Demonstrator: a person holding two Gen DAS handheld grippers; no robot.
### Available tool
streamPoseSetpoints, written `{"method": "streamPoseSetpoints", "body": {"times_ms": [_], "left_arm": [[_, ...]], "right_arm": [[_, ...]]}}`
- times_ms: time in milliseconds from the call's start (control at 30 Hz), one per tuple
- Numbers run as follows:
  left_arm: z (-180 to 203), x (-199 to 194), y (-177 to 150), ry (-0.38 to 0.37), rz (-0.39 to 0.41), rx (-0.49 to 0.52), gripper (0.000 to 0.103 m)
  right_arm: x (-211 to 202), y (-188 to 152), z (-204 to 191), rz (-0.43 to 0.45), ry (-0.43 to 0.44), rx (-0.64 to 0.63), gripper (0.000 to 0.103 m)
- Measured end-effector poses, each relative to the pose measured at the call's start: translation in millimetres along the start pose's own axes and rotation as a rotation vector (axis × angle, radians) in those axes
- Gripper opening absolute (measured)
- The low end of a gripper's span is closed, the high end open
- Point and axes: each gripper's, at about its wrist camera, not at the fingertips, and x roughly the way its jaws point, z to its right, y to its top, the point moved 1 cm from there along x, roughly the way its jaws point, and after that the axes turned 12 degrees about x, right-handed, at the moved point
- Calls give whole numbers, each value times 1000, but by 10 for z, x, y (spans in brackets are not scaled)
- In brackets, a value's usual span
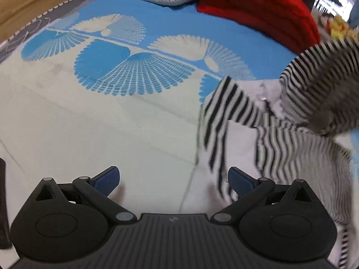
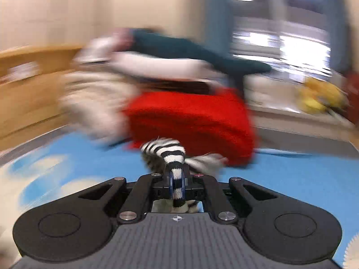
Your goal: Fold small clothes
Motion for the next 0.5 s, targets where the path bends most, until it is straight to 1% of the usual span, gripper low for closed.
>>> {"method": "streamPoseSetpoints", "body": {"times_ms": [33,67,100,133,167,200,233,267,333,367,433,500], "left_arm": [[7,-26,-2,-6,5,-2,103],[18,-54,-7,-6,13,-1,103],[33,-79,-14,2,22,3,103],[46,-101,-18,13,30,7,103],[63,-119,-27,25,40,11,103],[76,-129,-36,31,48,14,103],[102,-135,-42,33,53,16,103],[124,-136,-48,27,56,15,103],[199,-125,-61,0,59,17,103],[240,-117,-66,-14,63,19,103],[358,-129,-57,-55,85,25,103],[470,-144,-49,-100,114,27,103]], "right_arm": [[-317,-240,-117,-61,77,-28,13],[-544,-475,-185,-133,112,-50,32],[-758,-788,-227,-205,97,-53,46],[-920,-1087,-228,-260,39,-27,72],[-1053,-1383,-191,-319,-34,12,76],[-1144,-1580,-130,-341,-81,58,76],[-1246,-1757,-64,-345,-142,135,76],[-1307,-1847,3,-334,-183,218,76],[-1349,-1884,140,-259,-232,392,77],[-1356,-1854,138,-232,-241,438,77],[-1296,-1738,24,-195,-234,458,77],[-1172,-1630,-134,-144,-234,428,75]]}}
